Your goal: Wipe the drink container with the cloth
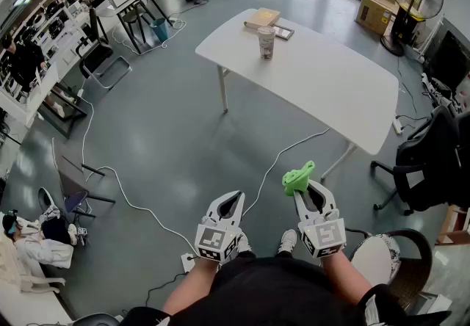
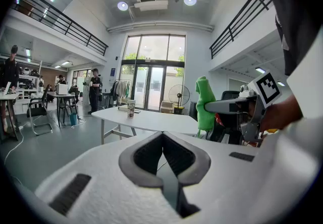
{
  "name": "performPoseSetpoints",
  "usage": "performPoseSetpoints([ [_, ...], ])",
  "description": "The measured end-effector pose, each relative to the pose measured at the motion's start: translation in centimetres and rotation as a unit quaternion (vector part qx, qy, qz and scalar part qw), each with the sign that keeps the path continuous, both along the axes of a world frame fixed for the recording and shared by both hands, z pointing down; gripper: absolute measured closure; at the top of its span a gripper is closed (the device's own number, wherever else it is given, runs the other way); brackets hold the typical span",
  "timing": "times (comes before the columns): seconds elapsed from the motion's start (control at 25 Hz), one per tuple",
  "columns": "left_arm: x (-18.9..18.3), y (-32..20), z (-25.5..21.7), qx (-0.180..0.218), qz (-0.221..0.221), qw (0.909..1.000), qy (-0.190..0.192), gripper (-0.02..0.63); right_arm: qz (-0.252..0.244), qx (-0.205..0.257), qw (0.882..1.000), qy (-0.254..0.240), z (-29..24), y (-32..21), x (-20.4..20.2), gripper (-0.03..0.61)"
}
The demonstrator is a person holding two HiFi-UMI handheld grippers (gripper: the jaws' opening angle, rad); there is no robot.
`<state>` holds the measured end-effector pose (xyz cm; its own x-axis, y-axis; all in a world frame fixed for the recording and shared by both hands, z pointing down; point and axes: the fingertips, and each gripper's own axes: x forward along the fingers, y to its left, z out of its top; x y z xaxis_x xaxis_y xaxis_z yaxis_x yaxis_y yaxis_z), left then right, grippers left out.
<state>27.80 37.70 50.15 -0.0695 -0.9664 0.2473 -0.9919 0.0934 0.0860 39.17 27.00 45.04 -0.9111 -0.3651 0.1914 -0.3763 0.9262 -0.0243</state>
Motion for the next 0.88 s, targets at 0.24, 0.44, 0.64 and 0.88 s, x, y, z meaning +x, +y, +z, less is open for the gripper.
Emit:
performPoseSetpoints([
  [0.24,-0.3,0.4,0.0,0.003,-0.001,1.0000,0.000,0.604,-0.001,0.009,1.000,0.008,0.2,0.1,-0.6,0.485],
  [0.44,-1.9,1.4,-0.3,0.008,-0.002,1.0000,0.002,0.604,-0.011,0.018,1.000,0.010,-0.1,1.4,-2.4,0.485],
  [0.64,-3.5,3.2,-0.5,0.012,-0.005,0.9999,0.004,0.604,-0.010,-0.030,0.999,-0.016,-0.2,2.6,-4.3,0.479],
  [0.88,-7.1,5.6,-0.6,0.018,-0.002,0.9998,0.003,0.604,-0.003,-0.018,0.999,-0.029,-1.1,4.4,-7.5,0.479],
])
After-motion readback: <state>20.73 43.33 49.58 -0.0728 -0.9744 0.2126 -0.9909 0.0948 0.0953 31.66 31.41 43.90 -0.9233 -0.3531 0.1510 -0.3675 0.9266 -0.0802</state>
